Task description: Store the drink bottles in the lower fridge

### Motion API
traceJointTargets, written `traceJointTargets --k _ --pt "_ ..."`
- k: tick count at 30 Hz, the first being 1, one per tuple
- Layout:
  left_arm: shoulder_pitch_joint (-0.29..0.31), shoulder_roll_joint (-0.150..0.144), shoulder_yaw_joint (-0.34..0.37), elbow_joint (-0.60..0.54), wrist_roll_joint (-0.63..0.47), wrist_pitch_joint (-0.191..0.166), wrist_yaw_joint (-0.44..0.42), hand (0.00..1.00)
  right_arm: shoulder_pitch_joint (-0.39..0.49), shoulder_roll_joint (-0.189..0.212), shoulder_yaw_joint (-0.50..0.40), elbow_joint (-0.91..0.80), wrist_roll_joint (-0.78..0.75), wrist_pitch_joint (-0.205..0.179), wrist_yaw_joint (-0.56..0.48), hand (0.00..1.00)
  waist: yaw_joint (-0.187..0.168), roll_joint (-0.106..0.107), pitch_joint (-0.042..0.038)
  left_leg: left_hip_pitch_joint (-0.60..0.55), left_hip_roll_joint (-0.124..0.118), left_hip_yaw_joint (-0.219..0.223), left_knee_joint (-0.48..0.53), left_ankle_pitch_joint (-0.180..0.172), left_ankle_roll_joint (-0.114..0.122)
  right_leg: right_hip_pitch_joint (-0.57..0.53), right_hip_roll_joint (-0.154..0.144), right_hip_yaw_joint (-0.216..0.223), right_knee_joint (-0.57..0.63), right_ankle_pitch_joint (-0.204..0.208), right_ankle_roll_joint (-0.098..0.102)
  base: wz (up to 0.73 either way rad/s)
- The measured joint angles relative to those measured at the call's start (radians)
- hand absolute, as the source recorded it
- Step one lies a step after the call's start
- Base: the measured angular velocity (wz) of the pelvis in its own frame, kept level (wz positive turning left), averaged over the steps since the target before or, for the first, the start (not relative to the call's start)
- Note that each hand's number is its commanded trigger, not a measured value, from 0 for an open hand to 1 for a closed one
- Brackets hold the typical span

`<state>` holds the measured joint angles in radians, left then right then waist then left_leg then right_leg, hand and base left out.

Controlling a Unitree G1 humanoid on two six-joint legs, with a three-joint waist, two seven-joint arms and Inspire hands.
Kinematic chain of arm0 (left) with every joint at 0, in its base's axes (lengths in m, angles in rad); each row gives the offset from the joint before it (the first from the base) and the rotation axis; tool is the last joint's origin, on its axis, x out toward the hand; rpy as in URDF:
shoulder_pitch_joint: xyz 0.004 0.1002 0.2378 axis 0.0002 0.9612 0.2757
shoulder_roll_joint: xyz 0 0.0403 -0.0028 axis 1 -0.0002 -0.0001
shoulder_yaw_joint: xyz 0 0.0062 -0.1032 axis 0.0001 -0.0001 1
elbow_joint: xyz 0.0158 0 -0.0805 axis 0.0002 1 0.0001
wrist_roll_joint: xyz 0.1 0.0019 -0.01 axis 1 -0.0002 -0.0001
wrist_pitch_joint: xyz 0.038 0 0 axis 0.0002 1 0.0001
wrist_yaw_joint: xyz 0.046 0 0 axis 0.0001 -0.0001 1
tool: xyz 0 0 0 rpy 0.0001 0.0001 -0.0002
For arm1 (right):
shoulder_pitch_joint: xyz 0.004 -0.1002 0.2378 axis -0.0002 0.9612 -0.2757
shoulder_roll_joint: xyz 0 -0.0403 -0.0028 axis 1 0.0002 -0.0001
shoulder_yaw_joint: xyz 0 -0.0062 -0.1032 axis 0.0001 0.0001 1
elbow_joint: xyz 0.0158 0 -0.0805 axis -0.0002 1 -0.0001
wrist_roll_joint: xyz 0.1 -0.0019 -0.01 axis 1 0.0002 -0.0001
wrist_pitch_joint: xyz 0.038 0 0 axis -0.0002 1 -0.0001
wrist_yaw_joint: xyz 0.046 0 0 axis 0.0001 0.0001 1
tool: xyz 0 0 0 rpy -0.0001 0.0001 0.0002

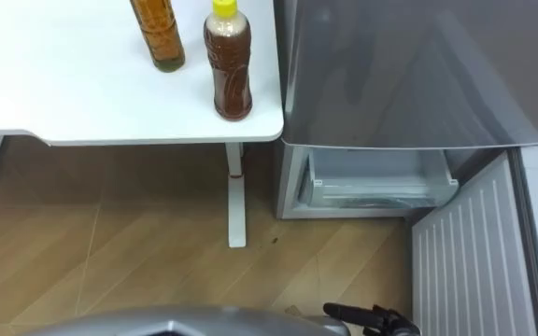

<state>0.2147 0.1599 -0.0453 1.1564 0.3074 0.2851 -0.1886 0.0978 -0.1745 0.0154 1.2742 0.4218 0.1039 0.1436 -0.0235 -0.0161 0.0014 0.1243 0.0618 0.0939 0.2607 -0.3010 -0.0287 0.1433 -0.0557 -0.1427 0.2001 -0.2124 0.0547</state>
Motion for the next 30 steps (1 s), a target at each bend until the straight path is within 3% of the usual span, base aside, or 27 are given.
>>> traceJointTargets --k 8,13,20,24,30 --pt "-0.009 0.006 0.001 -0.019 -0.001 0.007 -0.031 0.0 -0.009 -0.013 0.001 0.0 -0.016 0.013 0.034 0.0 -0.001 -0.004 0.0006 -0.009 0.0 -0.008 0.007 0.0 0.0 -0.002 0.0 -0.005 -0.014 0.0 0.0 0.02" --pt "-0.014 0.011 0.003 -0.019 -0.01 0.018 -0.045 0.0 -0.012 -0.019 -0.001 0.005 -0.04 0.03 0.042 0.0 0.002 -0.01 -0.003 -0.002 -0.001 -0.005 0.01 0.0 0.0 0.0 0.001 0.001 -0.015 0.0 0.0 -0.02" --pt "-0.012 0.012 0.023 -0.019 -0.022 0.017 -0.065 0.0 -0.006 -0.019 -0.019 0.007 -0.061 0.03 0.044 0.0 0.001 -0.016 -0.0006 0.006 -0.001 0.0 0.01 0.0 0.0 0.015 0.001 0.003 -0.018 0.0 0.0 -0.02" --pt "-0.016 0.007 0.043 -0.019 -0.022 0.016 -0.05 0.0 -0.004 -0.018 -0.018 0.007 -0.06 0.03 0.032 0.0 0.004 -0.011 -0.0007 0.006 -0.001 -0.004 0.004 -0.001 -0.001 0.015 0.004 0.002 -0.031 0.001 0.0 0.02" --pt "-0.009 0.003 0.072 -0.019 -0.061 0.013 0.044 0.0 -0.006 -0.018 -0.018 0.008 -0.061 0.029 0.02 0.0 0.006 -0.008 -0.0018 0.009 -0.001 -0.015 -0.002 0.0 -0.001 0.016 0.005 0.0 -0.031 0.002 0.0 0.02"
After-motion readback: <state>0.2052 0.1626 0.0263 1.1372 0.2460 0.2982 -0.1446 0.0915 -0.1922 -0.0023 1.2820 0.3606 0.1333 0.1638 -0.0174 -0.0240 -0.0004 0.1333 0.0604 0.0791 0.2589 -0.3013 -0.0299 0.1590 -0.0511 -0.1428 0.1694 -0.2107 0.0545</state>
